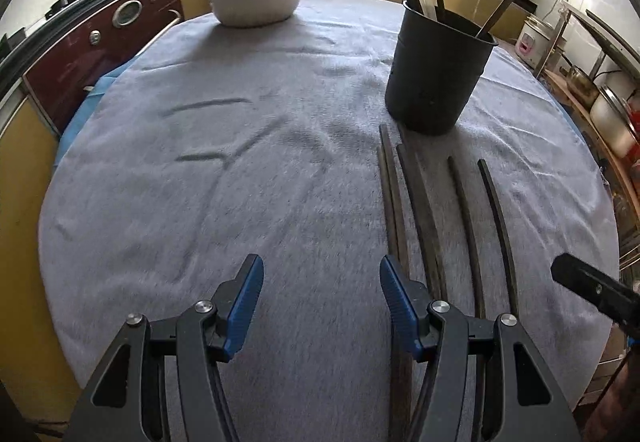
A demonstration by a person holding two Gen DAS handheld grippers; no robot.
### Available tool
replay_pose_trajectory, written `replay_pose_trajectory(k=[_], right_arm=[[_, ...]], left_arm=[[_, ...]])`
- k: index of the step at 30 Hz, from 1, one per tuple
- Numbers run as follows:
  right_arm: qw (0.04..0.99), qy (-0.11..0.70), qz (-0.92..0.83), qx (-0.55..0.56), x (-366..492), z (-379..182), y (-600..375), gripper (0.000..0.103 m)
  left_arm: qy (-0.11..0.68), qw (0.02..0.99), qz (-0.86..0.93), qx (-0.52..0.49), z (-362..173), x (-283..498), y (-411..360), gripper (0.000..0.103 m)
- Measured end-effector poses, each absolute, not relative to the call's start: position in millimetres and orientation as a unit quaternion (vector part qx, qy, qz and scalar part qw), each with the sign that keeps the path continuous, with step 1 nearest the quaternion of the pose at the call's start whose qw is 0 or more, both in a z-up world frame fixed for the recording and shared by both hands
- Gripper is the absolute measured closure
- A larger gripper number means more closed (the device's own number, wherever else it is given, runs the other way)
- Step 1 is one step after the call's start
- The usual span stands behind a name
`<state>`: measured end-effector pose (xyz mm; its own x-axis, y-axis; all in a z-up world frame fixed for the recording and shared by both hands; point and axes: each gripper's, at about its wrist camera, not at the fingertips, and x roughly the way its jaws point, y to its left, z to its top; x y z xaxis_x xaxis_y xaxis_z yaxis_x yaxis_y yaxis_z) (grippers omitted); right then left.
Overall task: Organize utensils
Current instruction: 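Move both open tools back over the chopsticks lying beside the holder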
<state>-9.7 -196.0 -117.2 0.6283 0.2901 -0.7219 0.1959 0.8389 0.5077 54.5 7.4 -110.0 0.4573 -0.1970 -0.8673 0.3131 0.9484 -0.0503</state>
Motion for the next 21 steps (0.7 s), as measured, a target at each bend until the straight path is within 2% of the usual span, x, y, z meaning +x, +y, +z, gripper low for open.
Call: replay_pose_trajectory(k=[14, 21], right_arm=[[0.852, 0.428, 0.026, 0.299, -10, -121, -202, 0.056], [0.852, 0.425, 0.024, 0.304, -11, -122, -207, 0.056]], left_arm=[[0.516, 0.838, -0.155, 0.085, -122, 76, -13, 0.040], [0.520, 0.837, -0.158, 0.065, -119, 78, -9, 0.040]])
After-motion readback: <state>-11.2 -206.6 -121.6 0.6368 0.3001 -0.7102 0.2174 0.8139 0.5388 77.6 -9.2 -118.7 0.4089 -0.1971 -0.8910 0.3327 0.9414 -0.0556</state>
